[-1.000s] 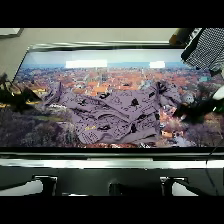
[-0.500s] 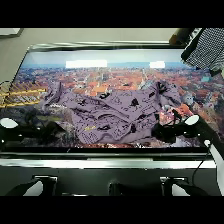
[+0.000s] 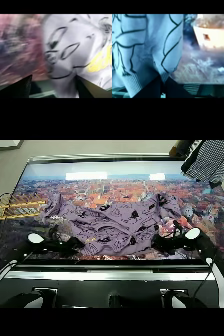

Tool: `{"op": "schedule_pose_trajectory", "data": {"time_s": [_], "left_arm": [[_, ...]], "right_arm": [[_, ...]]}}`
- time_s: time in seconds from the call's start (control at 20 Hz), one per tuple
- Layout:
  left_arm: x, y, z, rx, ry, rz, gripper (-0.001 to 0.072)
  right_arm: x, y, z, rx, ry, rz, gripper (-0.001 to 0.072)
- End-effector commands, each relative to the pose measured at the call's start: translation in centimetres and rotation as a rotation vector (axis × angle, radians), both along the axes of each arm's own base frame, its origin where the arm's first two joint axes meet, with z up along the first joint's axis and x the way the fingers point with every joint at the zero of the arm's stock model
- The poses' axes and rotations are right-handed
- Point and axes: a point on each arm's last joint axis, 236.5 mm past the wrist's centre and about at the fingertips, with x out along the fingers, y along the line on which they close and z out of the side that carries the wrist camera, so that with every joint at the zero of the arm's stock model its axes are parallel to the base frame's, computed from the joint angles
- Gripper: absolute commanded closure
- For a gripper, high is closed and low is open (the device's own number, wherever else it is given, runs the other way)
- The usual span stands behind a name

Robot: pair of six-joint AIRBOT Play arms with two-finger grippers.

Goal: Fold the clothes and pants, and hang the long-sleeved shirts on hangers.

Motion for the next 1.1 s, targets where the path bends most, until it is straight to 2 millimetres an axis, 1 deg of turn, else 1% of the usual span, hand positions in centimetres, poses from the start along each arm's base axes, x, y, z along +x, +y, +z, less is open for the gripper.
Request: {"op": "schedule_pose_trajectory", "data": {"time_s": [0.0, 0.05, 0.1, 0.15, 0.2, 0.25, 0.3, 0.35, 0.4, 0.45, 0.5, 0.55, 0.6, 0.65, 0.7, 0.8, 0.85, 0.9, 0.95, 1.05], "left_arm": [[1.9, -3.1, -0.2, -0.034, -0.045, 0.059, 0.0503], [2.6, -3.4, 0.8, -0.043, -0.072, 0.048, 0.0683], [3.7, -3.4, 2.2, -0.051, -0.11, 0.042, 0.0684], [5.1, -3.1, 4.1, -0.04, -0.174, 0.015, 0.0684], [6.7, -2.6, 6.5, -0.019, -0.245, -0.013, 0.0685], [8.6, -1.9, 9.5, 0.014, -0.322, -0.033, 0.0684], [10.4, -1.1, 12.8, 0.053, -0.405, -0.052, 0.0685], [12.3, -0.3, 16.9, 0.096, -0.503, -0.061, 0.0685], [13.8, 0.4, 21.1, 0.136, -0.6, -0.067, 0.0685], [15.0, 1.1, 25.8, 0.177, -0.7, -0.066, 0.0685], [15.6, 1.8, 30.1, 0.218, -0.789, -0.066, 0.0684], [15.6, 2.4, 34.5, 0.258, -0.883, -0.073, 0.0684], [15.1, 3.2, 38.5, 0.297, -0.965, -0.074, 0.0684], [14.3, 4.0, 41.8, 0.339, -1.033, -0.069, 0.0684], [13.1, 5.0, 44.9, 0.383, -1.098, -0.056, 0.0684], [10.2, 7.1, 50.0, 0.436, -1.195, 0.022, 0.0683], [8.5, 8.0, 51.9, 0.442, -1.234, 0.067, 0.0684], [6.7, 8.9, 53.5, 0.45, -1.265, 0.112, 0.0683], [4.8, 9.6, 54.7, 0.454, -1.295, 0.141, 0.0683], [1.6, 10.2, 56.7, 0.45, -1.354, 0.164, 0.0683]], "right_arm": [[-0.1, 0.8, 1.9, 0.044, 0.014, -0.096, 0.0681], [0.7, 1.6, 3.0, 0.092, -0.021, -0.115, 0.0682], [1.9, 1.8, 4.5, 0.11, -0.082, -0.124, 0.0683], [3.6, 1.6, 6.5, 0.107, -0.15, -0.128, 0.0683], [5.7, 1.2, 9.2, 0.1, -0.232, -0.127, 0.0684], [8.0, 0.9, 12.5, 0.091, -0.329, -0.127, 0.0684], [10.1, 0.5, 16.9, 0.079, -0.442, -0.119, 0.0684], [11.8, -0.1, 21.2, 0.045, -0.555, -0.107, 0.0683], [13.0, -1.0, 26.3, -0.005, -0.679, -0.094, 0.0683], [13.5, -1.8, 30.9, -0.052, -0.784, -0.091, 0.0683], [13.5, -2.6, 35.6, -0.103, -0.878, -0.101, 0.0683], [12.9, -3.4, 39.6, -0.151, -0.957, -0.108, 0.0683], [11.6, -4.1, 43.6, -0.206, -1.039, -0.113, 0.0683], [10.1, -4.6, 47.0, -0.256, -1.113, -0.115, 0.0683], [8.0, -5.2, 50.2, -0.308, -1.186, -0.125, 0.0683], [3.2, -6.1, 55.2, -0.392, -1.308, -0.154, 0.0683], [0.7, -6.3, 57.0, -0.422, -1.357, -0.17, 0.0683], [-1.9, -6.5, 58.4, -0.449, -1.408, -0.19, 0.0683], [-4.2, -6.8, 59.4, -0.473, -1.446, -0.208, 0.0683], [-7.7, -6.9, 60.9, -0.499, -1.512, -0.238, 0.0683]]}}
